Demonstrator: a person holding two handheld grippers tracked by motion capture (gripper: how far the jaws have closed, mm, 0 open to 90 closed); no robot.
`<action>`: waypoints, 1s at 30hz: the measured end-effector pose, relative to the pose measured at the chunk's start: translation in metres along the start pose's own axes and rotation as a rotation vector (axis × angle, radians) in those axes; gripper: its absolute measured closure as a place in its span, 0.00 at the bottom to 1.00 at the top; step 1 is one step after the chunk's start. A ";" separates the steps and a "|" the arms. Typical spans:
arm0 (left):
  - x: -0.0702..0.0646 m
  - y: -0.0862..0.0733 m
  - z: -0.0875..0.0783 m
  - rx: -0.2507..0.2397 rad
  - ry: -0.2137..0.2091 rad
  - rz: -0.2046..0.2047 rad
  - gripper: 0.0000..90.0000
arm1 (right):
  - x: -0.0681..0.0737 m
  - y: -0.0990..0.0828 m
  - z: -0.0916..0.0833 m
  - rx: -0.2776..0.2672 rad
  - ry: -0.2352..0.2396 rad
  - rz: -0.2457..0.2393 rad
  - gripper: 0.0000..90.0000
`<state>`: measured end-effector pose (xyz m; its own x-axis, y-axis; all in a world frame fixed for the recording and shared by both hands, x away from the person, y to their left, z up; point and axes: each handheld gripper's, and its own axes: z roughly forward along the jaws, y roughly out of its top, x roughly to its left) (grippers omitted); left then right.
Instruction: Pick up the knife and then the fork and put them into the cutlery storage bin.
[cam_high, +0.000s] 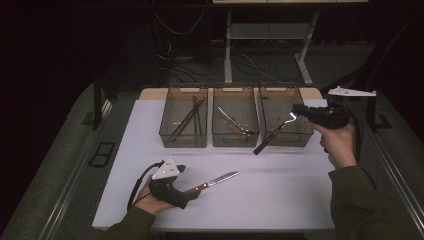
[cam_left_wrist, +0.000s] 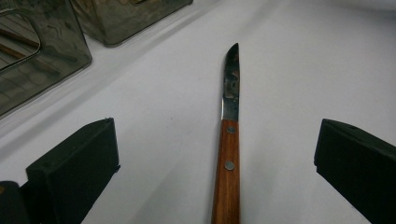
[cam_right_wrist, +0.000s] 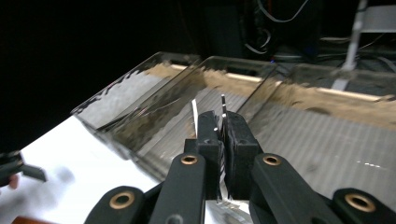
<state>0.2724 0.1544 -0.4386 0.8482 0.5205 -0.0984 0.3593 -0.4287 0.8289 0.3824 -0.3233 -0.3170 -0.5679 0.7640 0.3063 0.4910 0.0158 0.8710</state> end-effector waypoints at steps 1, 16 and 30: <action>0.000 0.000 0.000 0.003 0.000 -0.001 0.00 | -0.003 0.003 -0.002 -0.006 -0.005 -0.001 0.96; 0.000 -0.001 0.002 0.006 -0.007 -0.005 0.00 | -0.044 0.043 -0.017 -0.018 -0.129 0.013 0.96; -0.001 -0.001 0.003 0.012 -0.021 -0.002 0.00 | -0.067 0.047 0.023 0.088 -0.217 0.016 0.96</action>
<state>0.2725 0.1524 -0.4408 0.8554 0.5059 -0.1112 0.3651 -0.4365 0.8223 0.4585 -0.3596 -0.3057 -0.4089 0.8851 0.2224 0.5601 0.0510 0.8269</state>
